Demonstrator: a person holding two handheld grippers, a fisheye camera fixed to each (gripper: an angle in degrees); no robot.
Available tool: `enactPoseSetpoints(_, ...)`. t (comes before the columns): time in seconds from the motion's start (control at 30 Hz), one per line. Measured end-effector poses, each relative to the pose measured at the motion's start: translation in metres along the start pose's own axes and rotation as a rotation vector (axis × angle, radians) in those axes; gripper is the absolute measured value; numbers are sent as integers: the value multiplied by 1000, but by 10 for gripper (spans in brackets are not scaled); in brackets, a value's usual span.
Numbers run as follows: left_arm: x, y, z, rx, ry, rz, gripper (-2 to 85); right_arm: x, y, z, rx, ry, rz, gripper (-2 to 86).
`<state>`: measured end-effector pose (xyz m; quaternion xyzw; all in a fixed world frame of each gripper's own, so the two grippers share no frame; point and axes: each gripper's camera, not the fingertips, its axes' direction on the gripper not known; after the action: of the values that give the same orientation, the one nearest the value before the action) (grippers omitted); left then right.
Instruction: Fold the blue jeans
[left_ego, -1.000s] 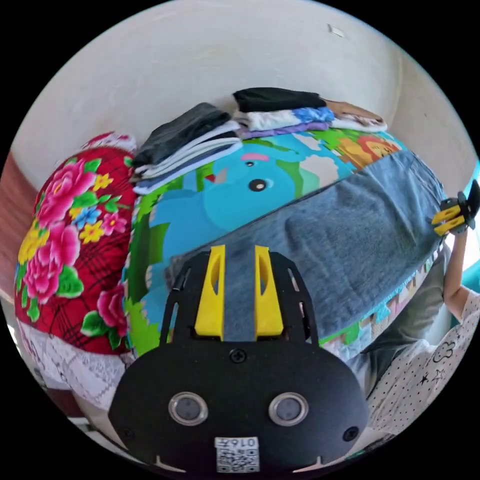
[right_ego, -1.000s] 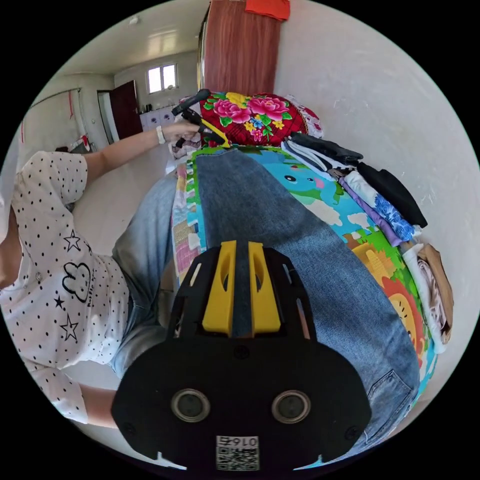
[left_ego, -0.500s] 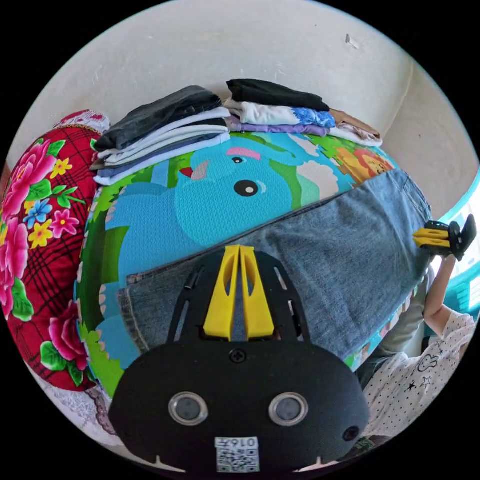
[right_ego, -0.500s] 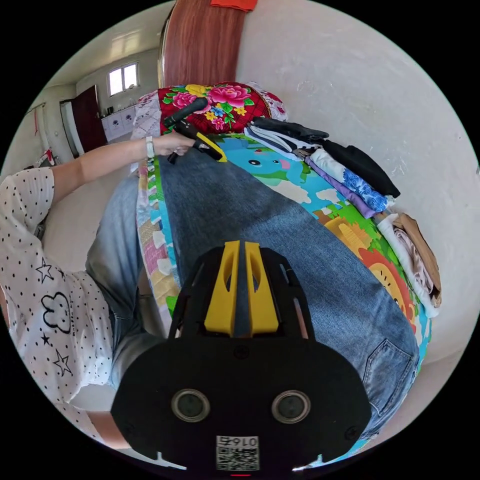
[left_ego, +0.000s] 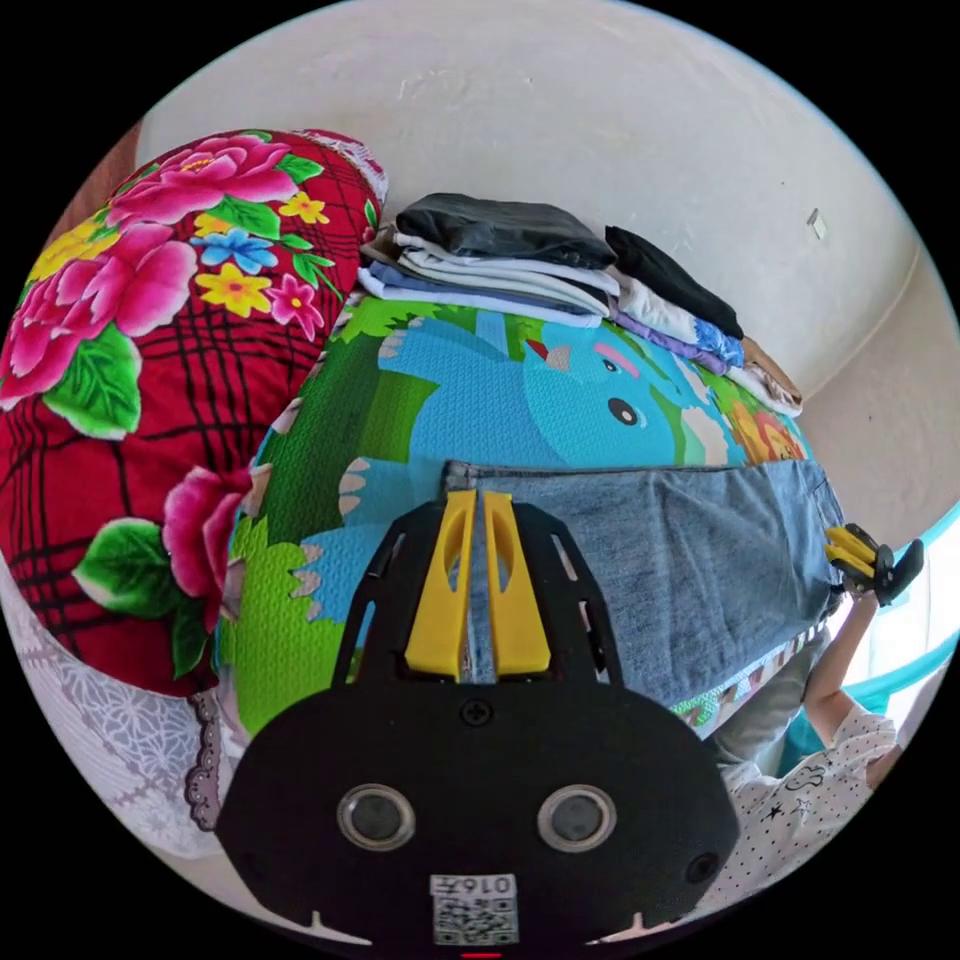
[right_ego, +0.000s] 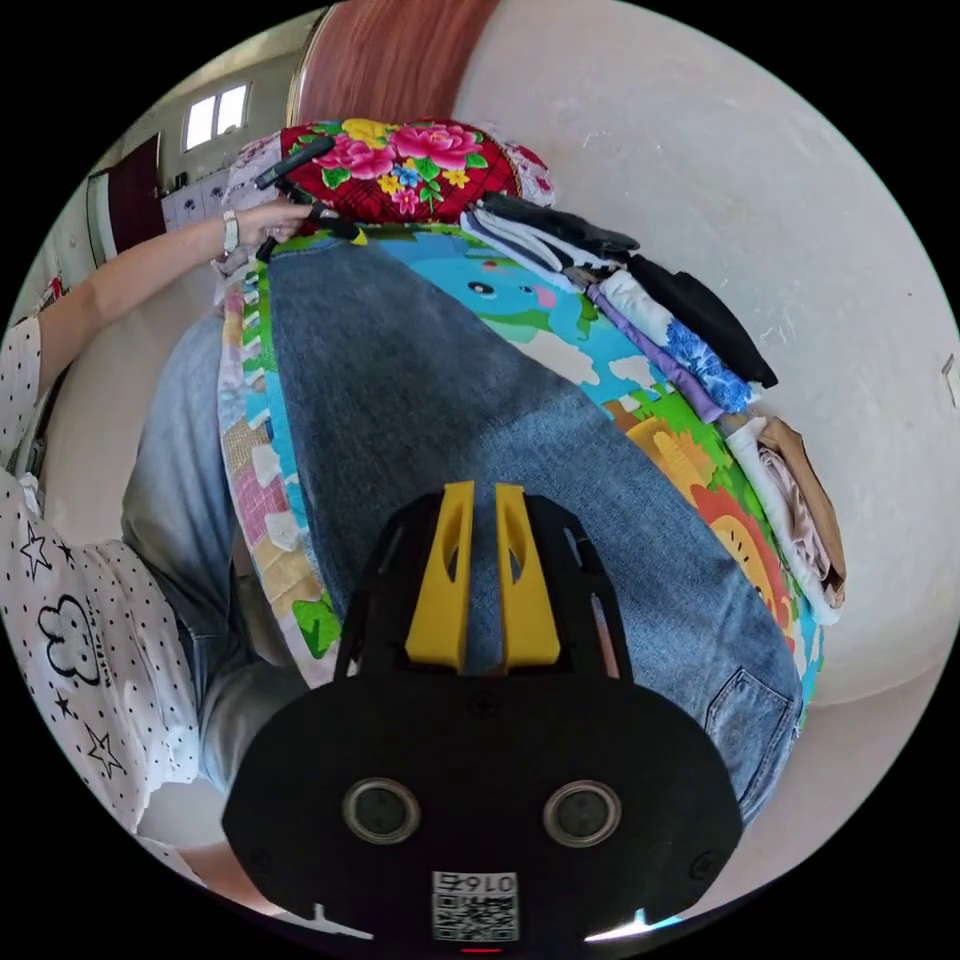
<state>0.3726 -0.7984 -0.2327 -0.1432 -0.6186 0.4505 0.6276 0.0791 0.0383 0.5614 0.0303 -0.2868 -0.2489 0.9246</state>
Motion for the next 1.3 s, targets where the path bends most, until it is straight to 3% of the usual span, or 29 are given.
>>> enactPoseSetpoints(0.07, -11, 6, -2, 23, 8, -23, -9, 10, -8, -24, 164, 12, 14, 68)
enactPoseSetpoints(0.2, -22, 15, -5, 87, -14, -44, -8, 31, -51, -20, 203, 42, -26, 96)
enactPoseSetpoints(0.47, -22, 29, 13, 51, -100, 39, -9, 101, -156, 111, -205, -85, -32, 89)
enactPoseSetpoints(0.53, -24, 34, 14, 61, -103, 38, -9, 113, -161, 116, -221, -171, -43, 68)
enactPoseSetpoints(0.73, -30, 37, 18, 57, -109, 39, -10, 156, -165, 77, -102, -268, 46, 9)
enactPoseSetpoints(1.0, -61, 46, 17, 65, -21, -37, -10, 157, -153, 84, -98, -154, 101, 53)
enactPoseSetpoints(1.13, -70, 59, -3, 77, -175, -76, -10, 183, -142, 26, -34, -136, 187, 64)
enactPoseSetpoints(1.3, -23, 95, -25, 66, 101, 161, -10, 176, -81, -58, 12, -193, 95, 63)
